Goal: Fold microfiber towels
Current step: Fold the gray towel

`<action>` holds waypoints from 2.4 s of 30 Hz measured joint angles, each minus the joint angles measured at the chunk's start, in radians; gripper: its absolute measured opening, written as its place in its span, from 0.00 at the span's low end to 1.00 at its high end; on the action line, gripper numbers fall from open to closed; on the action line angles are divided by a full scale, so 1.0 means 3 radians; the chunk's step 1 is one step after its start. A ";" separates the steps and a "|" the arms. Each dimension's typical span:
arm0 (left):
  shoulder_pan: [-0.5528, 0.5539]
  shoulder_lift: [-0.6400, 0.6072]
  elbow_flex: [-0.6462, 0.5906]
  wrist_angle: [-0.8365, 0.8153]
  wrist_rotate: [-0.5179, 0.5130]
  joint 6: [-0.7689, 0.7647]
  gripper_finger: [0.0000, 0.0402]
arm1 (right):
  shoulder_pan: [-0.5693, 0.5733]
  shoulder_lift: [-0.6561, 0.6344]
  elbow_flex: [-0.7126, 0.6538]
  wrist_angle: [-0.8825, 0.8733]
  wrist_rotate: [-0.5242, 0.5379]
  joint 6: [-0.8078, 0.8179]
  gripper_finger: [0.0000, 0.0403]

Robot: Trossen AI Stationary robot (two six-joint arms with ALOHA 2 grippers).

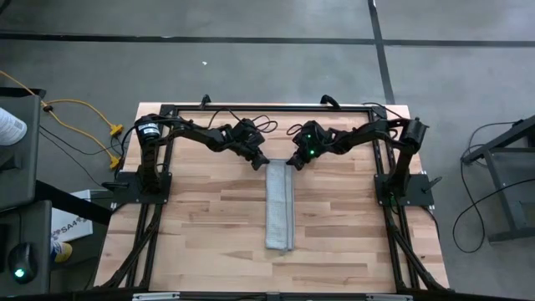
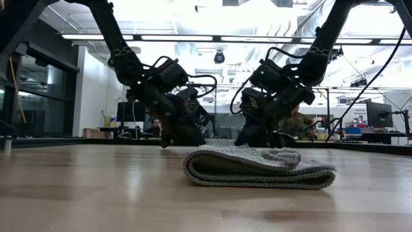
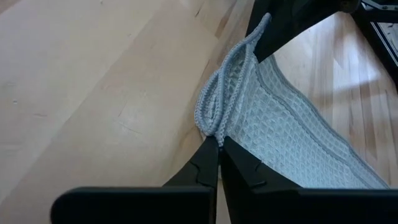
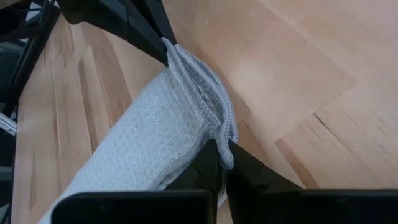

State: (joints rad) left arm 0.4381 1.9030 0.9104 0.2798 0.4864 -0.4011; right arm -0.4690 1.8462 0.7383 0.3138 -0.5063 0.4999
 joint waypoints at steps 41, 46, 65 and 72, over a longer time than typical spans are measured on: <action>-0.0745 -0.0669 0.0004 -0.0739 -0.0978 0.0277 0.00 | 0.0891 -0.0451 0.0009 -0.0497 0.0900 -0.0379 0.01; -0.0921 -0.0669 0.0004 -0.0744 -0.1135 0.0275 0.00 | 0.1137 -0.0520 0.0005 -0.0584 0.1190 -0.0358 0.01; -0.1697 -0.0893 0.0006 -0.0726 -0.1765 0.0059 0.00 | 0.2004 -0.1059 0.0006 -0.1100 0.1998 0.0008 0.01; -0.1899 -0.0893 0.0006 -0.0709 -0.1968 -0.0063 0.00 | 0.2300 -0.1061 0.0008 -0.1069 0.2308 0.0149 0.01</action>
State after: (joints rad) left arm -0.1316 1.6352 0.9123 0.0669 -0.1041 -0.4200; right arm 0.2211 1.5280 0.7406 -0.0071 0.1862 0.5445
